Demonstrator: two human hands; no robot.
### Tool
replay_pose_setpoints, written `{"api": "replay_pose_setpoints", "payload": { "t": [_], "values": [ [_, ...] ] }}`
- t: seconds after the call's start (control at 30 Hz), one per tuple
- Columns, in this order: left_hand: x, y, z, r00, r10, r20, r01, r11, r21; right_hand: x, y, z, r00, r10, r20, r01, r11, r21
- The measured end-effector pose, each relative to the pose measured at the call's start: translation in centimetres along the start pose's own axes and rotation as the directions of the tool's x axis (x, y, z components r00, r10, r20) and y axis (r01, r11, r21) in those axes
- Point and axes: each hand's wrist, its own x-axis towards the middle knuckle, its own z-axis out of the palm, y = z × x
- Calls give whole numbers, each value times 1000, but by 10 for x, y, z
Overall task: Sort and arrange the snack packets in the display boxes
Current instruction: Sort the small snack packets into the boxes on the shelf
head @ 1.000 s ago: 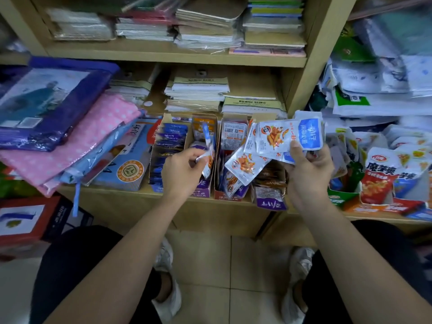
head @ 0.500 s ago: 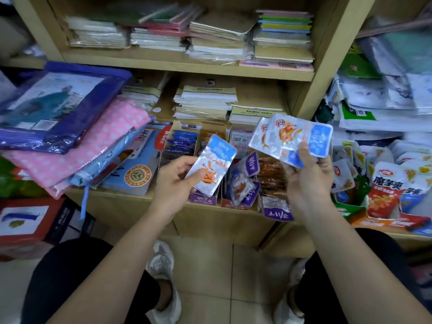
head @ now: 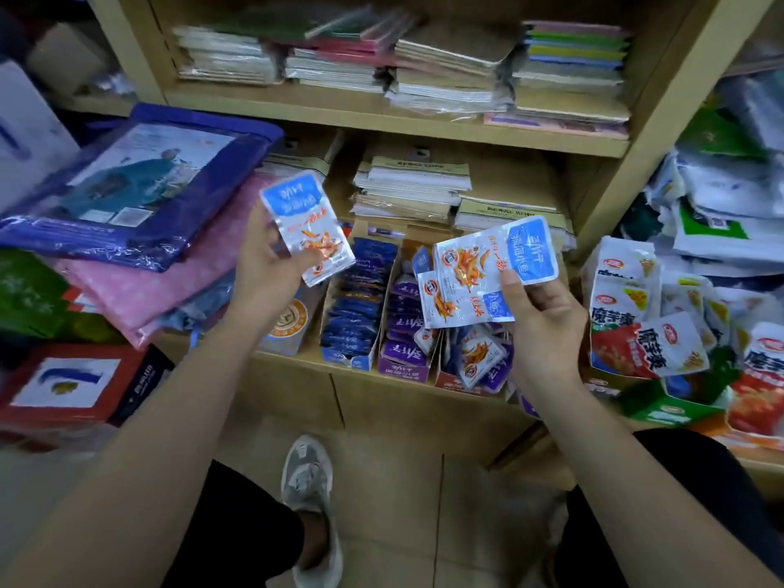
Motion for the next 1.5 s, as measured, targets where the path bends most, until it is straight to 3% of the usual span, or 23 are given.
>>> {"api": "replay_pose_setpoints", "payload": {
  "t": [0.2,0.37,0.53,0.6,0.73,0.87,1.1,1.2,1.33,1.4,1.47,1.5],
  "values": [
    [25,-5,2,999,34,-7,-34,995,-95,12,-22,28,990,-133,55,136,988,-72],
    [33,-14,-5,998,61,-34,-63,996,-65,44,-36,88,932,-267,245,327,912,-249],
    [31,-27,-16,998,57,-10,-57,998,13,75,-29,123,850,-211,484,443,783,-437],
    [30,-27,-18,997,53,-60,-53,999,2,81,-30,128,817,-189,545,474,758,-448],
    [29,-24,-20,991,57,-120,-61,998,-28,92,-25,132,742,-82,666,565,611,-554],
    [29,-24,-20,992,74,-101,-81,994,-67,104,-16,130,777,35,629,528,510,-679],
    [30,-16,-17,973,173,-154,-190,977,-99,103,-7,129,723,-22,690,621,459,-636],
    [31,-12,-13,975,195,-103,-205,973,-104,101,5,130,685,-2,728,678,367,-637],
    [35,-10,-8,974,224,-45,-227,970,-83,97,2,128,716,6,698,630,423,-651],
    [34,-5,-9,963,262,-62,-266,960,-83,85,0,118,714,-117,690,658,449,-605],
    [33,2,-11,950,296,-98,-306,946,-103,67,3,106,663,-268,699,732,430,-529],
    [32,5,-11,947,304,-100,-314,943,-114,58,6,102,637,-269,723,752,426,-504]
  ]
}}
